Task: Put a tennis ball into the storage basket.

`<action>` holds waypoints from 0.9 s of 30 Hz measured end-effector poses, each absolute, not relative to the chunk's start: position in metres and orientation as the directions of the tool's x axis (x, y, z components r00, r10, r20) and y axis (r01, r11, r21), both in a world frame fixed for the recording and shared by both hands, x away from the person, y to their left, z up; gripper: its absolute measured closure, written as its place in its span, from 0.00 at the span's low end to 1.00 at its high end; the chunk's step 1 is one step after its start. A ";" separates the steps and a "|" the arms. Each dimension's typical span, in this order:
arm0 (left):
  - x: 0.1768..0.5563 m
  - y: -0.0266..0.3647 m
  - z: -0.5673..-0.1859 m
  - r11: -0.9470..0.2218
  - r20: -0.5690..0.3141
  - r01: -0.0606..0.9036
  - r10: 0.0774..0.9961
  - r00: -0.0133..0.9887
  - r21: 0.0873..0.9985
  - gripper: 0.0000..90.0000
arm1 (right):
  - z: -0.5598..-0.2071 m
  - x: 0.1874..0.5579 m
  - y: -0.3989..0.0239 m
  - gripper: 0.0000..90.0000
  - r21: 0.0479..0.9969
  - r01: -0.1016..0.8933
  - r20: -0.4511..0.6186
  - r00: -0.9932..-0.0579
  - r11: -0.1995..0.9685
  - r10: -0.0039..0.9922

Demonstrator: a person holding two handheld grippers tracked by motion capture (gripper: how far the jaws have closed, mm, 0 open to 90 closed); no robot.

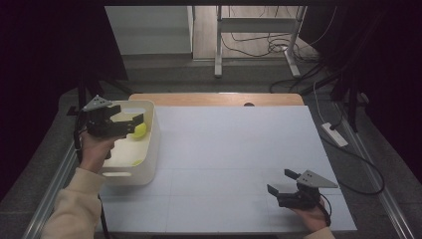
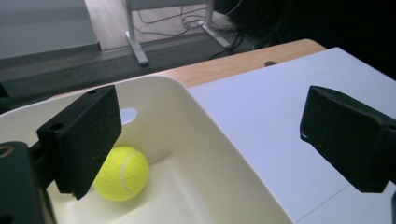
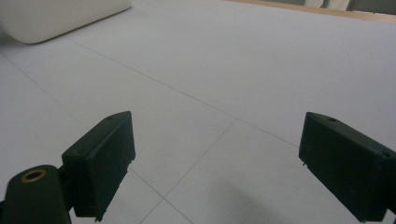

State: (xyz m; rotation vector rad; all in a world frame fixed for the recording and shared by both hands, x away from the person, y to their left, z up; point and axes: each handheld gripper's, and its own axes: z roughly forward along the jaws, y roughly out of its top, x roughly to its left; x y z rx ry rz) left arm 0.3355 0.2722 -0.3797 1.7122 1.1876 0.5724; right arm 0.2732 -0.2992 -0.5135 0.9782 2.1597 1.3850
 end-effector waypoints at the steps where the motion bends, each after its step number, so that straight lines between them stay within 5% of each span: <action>1: 0.333 0.270 -0.379 -0.086 -0.133 0.448 0.891 0.434 0.890 0.07 | -0.513 0.273 -0.300 0.12 0.901 0.343 0.041 -0.680 0.268 0.732; 27: 0.308 0.233 -0.383 -0.148 -0.110 0.375 0.803 0.586 0.915 0.08 | -0.513 0.268 -0.302 0.12 0.901 0.343 0.039 -0.674 0.265 0.738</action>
